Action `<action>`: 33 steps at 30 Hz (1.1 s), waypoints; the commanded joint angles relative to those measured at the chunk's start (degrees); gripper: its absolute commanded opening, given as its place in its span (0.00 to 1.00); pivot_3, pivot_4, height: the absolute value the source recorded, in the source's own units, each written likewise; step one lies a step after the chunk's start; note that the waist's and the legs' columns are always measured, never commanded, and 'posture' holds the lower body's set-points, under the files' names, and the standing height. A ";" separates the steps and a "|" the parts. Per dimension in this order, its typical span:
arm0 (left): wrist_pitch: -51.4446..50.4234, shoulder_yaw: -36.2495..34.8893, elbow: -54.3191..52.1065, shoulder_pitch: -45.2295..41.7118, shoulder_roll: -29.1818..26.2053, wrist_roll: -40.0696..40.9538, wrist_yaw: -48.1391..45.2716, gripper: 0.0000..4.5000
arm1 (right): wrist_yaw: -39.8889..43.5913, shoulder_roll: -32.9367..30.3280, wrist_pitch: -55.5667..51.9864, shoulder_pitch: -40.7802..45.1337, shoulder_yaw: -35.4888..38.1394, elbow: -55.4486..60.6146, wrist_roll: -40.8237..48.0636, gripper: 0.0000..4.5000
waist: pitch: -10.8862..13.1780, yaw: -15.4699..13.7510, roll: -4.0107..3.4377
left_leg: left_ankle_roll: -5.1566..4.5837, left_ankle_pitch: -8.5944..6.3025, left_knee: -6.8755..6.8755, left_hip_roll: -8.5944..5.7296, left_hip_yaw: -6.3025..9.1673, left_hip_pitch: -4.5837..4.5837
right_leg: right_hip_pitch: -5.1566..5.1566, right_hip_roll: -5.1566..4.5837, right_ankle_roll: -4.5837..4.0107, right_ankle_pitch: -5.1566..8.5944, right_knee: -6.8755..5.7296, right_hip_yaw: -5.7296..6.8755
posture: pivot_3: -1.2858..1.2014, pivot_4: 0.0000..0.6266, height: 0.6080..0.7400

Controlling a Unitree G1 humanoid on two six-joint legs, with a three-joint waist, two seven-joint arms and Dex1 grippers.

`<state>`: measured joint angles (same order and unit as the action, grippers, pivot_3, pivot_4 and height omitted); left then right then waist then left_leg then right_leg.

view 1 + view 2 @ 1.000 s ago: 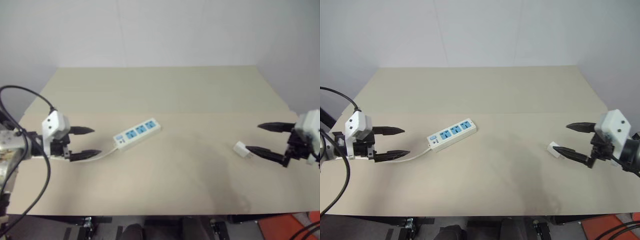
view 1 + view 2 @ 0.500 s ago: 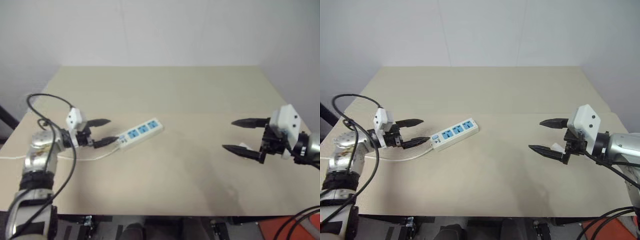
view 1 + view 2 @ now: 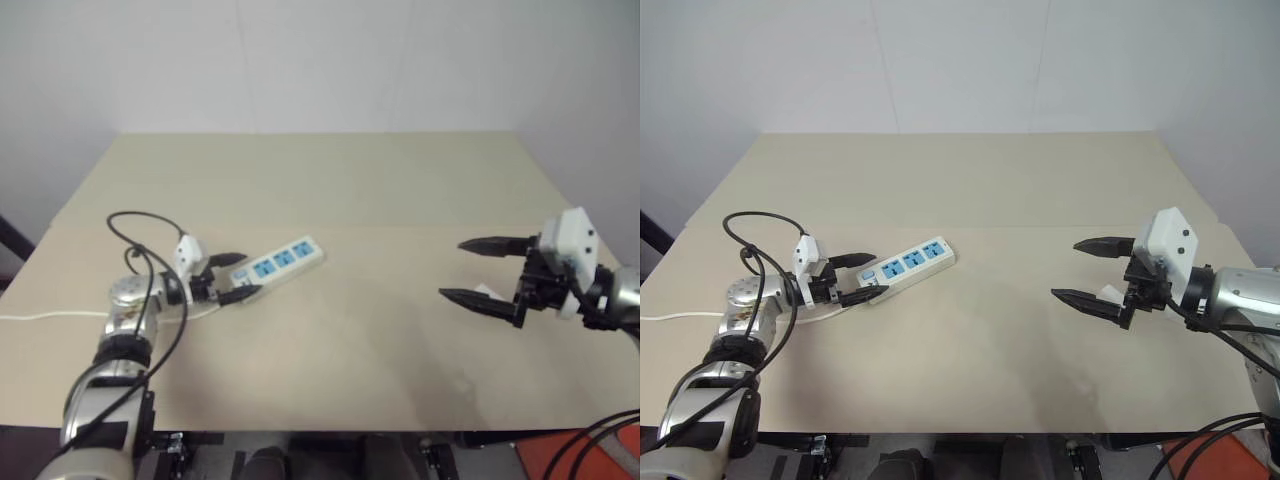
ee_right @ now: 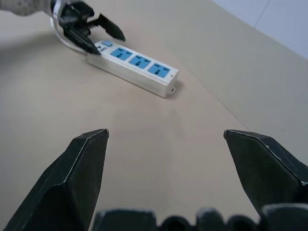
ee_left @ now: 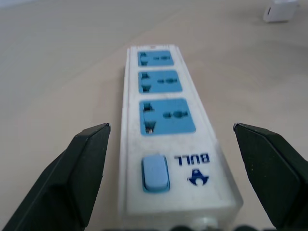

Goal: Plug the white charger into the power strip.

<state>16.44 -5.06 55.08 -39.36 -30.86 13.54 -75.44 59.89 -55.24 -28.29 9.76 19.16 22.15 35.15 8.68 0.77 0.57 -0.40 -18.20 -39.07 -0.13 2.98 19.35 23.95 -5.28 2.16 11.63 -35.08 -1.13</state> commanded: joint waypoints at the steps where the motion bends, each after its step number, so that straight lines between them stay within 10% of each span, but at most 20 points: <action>1: 3.58 -0.49 1.69 -1.62 0.03 -0.71 0.56 0.99 | -0.28 -0.80 -0.77 -0.45 3.50 2.47 2.03 1.00 | 0.00 -0.01 0.00 | 0.00 0.00 0.00 0.00 0.00 0.00 | 0.00 0.00 0.00 0.00 0.00 0.00 | 0.52 0.24 1.00; 20: 6.88 -0.25 6.11 2.35 2.09 -3.37 4.72 0.99 | -0.62 -3.29 -4.43 0.41 6.21 4.76 5.47 1.00 | -0.16 0.01 -0.07 | 0.00 0.00 0.00 0.00 0.01 -0.11 | -0.14 -0.01 0.02 -0.01 0.01 0.00 | 0.52 0.24 1.00; 24: 7.35 0.22 6.27 2.42 1.73 -4.09 4.21 0.73 | -1.26 -3.35 -5.21 1.36 6.05 4.78 6.51 1.00 | -0.19 0.06 -0.10 | -0.02 -0.01 0.03 0.01 0.02 -0.29 | -0.38 0.01 0.02 0.00 0.06 0.00 | 0.52 0.24 1.00; 33: 6.36 1.90 4.54 1.22 1.77 -4.60 1.64 0.73 | -2.75 -3.43 -6.58 2.94 5.87 4.42 7.78 1.00 | -0.18 0.11 -0.09 | -0.14 -0.09 0.13 0.02 0.02 -0.83 | -0.88 0.00 0.06 0.05 0.15 0.01 | 0.52 0.24 1.00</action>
<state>23.42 -4.67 60.20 -38.11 -28.75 10.68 -72.15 57.87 -57.82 -34.55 11.47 23.17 25.46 41.83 8.50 0.88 0.48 -0.54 -18.29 -38.94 -0.12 3.00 18.51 23.07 -5.28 2.22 11.68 -34.93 -1.13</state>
